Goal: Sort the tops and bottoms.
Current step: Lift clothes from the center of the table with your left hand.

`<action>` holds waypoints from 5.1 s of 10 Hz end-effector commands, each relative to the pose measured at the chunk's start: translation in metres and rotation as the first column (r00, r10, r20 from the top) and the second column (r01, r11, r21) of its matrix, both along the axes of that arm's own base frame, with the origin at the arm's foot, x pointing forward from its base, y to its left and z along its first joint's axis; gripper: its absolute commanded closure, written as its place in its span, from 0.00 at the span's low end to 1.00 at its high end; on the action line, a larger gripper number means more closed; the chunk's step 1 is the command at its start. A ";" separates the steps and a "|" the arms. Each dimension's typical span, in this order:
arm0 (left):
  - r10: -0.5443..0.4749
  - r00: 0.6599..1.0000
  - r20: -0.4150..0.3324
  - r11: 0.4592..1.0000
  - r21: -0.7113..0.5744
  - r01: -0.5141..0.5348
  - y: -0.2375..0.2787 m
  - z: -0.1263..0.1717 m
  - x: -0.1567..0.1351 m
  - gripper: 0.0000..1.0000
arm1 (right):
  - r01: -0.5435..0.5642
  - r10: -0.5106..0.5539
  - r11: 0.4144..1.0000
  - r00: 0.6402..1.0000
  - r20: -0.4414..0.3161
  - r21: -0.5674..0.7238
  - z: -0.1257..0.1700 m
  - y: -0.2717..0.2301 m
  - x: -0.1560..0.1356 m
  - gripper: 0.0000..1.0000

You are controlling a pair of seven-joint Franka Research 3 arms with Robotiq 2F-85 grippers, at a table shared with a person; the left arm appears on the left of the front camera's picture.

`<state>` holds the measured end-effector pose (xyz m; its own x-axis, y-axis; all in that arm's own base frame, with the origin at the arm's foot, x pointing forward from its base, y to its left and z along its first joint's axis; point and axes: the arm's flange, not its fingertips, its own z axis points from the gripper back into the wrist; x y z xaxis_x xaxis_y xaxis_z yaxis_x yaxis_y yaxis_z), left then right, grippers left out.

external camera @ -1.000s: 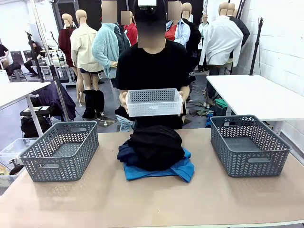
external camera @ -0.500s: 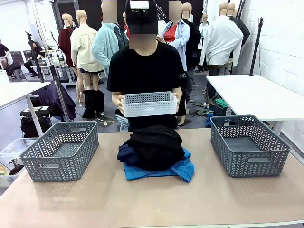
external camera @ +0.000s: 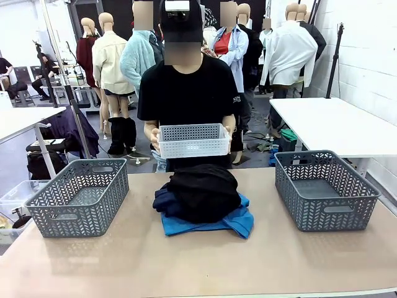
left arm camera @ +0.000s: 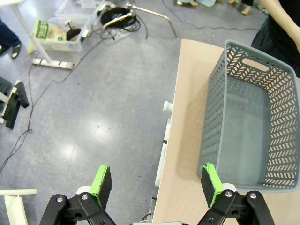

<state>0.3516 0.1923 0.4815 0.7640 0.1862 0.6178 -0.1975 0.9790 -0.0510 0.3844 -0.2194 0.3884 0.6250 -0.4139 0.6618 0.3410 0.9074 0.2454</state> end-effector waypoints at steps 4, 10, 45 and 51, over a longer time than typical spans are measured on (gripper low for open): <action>0.013 1.000 -0.001 1.000 -0.005 -0.013 0.000 0.000 0.000 0.00 | 0.007 -0.007 1.000 1.000 -0.008 -0.003 0.004 0.002 -0.001 0.00; 0.013 1.000 -0.001 1.000 -0.005 -0.013 0.000 0.000 0.000 0.00 | 0.007 -0.007 1.000 1.000 -0.008 -0.003 0.004 0.002 -0.001 0.00; 0.013 1.000 -0.001 1.000 -0.005 -0.013 0.000 0.000 0.000 0.00 | 0.007 -0.007 1.000 1.000 -0.008 -0.003 0.004 0.002 -0.001 0.00; 0.013 1.000 -0.001 1.000 -0.005 -0.013 0.000 0.000 0.000 0.00 | 0.007 -0.007 1.000 1.000 -0.008 -0.003 0.004 0.002 -0.001 0.00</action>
<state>0.3516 0.1923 0.4815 0.7640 0.1863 0.6178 -0.1975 0.9790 -0.0510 0.3844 -0.2194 0.3884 0.6250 -0.4139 0.6618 0.3410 0.9074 0.2454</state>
